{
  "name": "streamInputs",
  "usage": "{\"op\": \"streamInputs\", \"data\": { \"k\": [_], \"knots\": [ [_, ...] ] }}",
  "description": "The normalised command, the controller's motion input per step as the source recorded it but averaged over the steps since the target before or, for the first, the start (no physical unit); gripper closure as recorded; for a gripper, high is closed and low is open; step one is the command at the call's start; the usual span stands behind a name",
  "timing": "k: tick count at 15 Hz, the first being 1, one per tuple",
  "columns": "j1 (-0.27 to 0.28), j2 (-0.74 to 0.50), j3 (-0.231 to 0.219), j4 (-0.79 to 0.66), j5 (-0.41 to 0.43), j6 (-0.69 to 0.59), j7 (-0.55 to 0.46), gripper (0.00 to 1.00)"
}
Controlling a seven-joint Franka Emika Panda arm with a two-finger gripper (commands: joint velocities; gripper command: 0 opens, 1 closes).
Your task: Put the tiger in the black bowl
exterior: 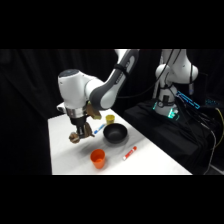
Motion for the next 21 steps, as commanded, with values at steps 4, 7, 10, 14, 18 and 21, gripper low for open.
{"op": "streamInputs", "data": {
  "k": [4, 7, 10, 14, 18, 21],
  "knots": [
    [0.062, -0.77, 0.028, -0.83, -0.188, 0.02, 0.09, 0.92],
    [0.031, -0.79, 0.052, -0.89, -0.212, 0.16, 0.16, 0.92],
    [-0.036, -0.73, 0.078, -0.86, -0.172, 0.22, 0.17, 0.92],
    [-0.12, -0.45, 0.099, -0.66, -0.106, 0.39, 0.1, 0.92],
    [-0.138, -0.09, 0.085, -0.42, -0.086, 0.51, 0.06, 0.92],
    [-0.11, 0.14, 0.048, -0.2, -0.132, 0.49, 0.05, 0.93]
  ]
}}
